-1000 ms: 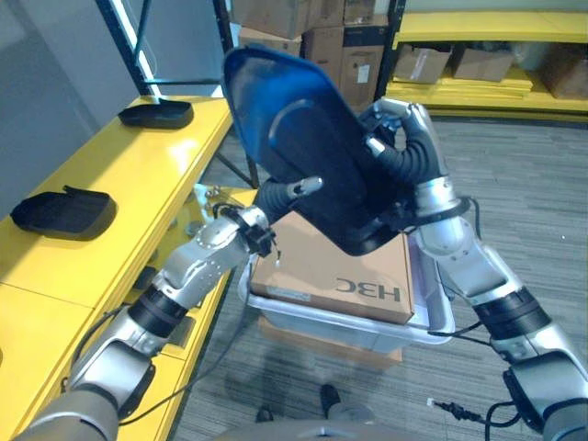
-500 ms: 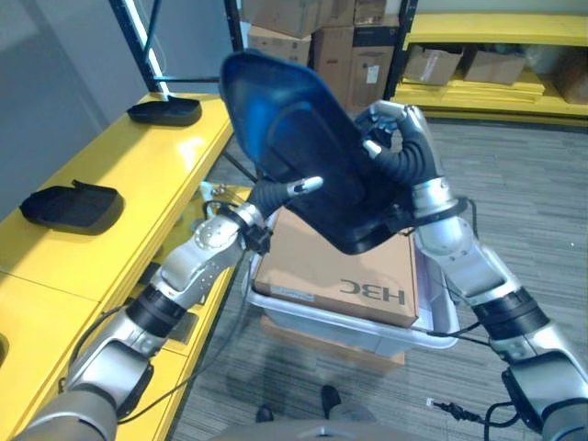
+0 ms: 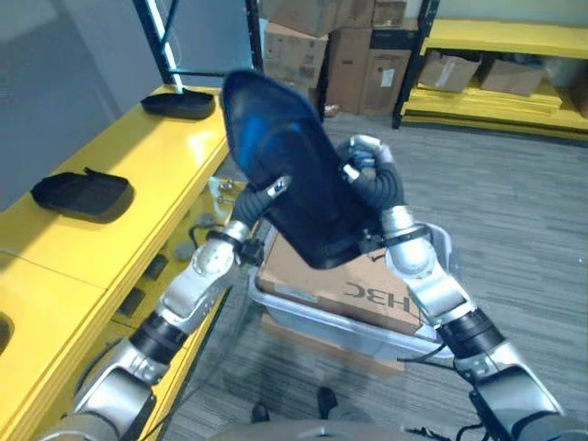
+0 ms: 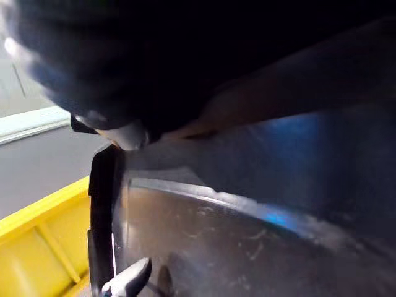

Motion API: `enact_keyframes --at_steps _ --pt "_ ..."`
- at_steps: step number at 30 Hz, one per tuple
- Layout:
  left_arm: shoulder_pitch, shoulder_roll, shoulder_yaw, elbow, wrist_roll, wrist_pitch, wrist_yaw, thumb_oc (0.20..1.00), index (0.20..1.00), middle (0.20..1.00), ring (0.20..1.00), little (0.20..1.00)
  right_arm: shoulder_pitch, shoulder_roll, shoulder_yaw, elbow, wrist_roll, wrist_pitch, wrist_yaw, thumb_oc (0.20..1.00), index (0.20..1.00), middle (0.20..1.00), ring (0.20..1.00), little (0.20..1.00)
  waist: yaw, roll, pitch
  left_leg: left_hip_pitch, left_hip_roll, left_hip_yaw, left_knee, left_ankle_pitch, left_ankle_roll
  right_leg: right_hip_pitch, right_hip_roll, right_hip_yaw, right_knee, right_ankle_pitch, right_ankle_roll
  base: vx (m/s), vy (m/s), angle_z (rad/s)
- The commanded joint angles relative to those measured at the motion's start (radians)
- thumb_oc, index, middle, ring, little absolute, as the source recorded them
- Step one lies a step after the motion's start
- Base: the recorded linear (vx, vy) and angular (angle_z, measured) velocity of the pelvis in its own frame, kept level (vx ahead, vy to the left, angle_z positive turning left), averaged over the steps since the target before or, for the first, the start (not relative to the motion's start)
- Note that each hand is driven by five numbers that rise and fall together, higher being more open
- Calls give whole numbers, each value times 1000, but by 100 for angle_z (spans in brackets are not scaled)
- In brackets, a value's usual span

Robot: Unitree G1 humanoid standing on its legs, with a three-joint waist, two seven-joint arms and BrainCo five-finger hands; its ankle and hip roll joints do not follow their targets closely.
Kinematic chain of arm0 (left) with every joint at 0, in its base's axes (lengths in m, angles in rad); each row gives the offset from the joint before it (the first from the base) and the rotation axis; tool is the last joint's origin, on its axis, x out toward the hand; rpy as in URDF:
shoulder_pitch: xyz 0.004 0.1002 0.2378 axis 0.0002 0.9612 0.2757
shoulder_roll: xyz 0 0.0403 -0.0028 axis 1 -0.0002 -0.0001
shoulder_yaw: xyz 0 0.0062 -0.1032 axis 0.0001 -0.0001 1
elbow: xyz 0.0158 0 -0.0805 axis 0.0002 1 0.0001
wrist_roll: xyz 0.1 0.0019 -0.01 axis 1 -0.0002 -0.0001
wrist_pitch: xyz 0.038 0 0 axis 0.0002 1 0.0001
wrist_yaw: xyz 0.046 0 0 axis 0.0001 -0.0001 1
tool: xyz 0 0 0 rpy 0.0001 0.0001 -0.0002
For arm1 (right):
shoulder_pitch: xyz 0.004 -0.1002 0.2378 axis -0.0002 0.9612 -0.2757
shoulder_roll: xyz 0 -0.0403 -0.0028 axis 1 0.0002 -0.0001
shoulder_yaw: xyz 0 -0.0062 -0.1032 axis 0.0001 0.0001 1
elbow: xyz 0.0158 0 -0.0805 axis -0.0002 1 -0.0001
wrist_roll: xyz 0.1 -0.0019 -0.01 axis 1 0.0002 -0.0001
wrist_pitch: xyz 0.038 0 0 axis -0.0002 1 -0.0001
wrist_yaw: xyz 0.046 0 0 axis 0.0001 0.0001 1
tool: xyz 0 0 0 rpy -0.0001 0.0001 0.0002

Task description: Move parts from the plastic box to the shelf.

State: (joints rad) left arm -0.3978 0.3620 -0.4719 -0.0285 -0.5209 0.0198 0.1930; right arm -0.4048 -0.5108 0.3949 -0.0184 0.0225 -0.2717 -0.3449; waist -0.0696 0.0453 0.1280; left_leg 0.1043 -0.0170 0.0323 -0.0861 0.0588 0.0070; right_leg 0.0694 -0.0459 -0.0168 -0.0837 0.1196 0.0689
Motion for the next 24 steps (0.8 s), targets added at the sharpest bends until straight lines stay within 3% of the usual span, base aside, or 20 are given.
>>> enact_keyframes --at_steps 1,10,13,17,18,24 --pt "-122 -16 54 2 156 -144 73 200 200 200 200 200 -34 116 140 -121 77 -140 94 1000 1000 1000 1000 1000 42 -47 18 50 -14 -6 13 -115 24 45 -11 -39 -4 -91 13 -18 -125 27" --pt "79 108 193 -46 398 -207 180 200 200 200 200 200 63 108 99 -119 201 -86 78 1000 1000 1000 1000 1000 108 -50 47 1 -16 -77 68 -92 12 58 -20 -107 1 -92 -11 -4 -77 35" --pt "218 166 310 -66 476 -262 239 200 200 200 200 200 164 90 51 -88 198 -59 87 1000 1000 1000 1000 1000 134 -40 65 -14 -9 -89 85 -85 -2 69 -23 -140 9 -105 -16 29 -63 28" --pt "348 189 421 -87 476 -345 247 200 200 200 200 200 273 52 -15 -62 187 -25 151 1000 1000 1000 1000 1000 134 -36 81 -32 4 -46 102 -74 -22 70 -29 -178 9 -106 -15 -13 -23 29" --pt "399 184 467 -98 434 -397 226 200 200 200 200 200 318 42 -47 -29 212 4 199 1000 1000 1000 1000 1000 130 -36 89 -38 14 -6 105 -69 -32 73 -32 -200 8 -107 -15 -25 -7 48" --pt "522 175 559 -148 376 -589 132 200 200 200 200 200 497 16 -134 130 195 -15 324 1000 1000 1000 1000 1000 100 -47 102 -43 40 94 104 -59 -52 80 -37 -254 11 -115 -10 -32 10 60"
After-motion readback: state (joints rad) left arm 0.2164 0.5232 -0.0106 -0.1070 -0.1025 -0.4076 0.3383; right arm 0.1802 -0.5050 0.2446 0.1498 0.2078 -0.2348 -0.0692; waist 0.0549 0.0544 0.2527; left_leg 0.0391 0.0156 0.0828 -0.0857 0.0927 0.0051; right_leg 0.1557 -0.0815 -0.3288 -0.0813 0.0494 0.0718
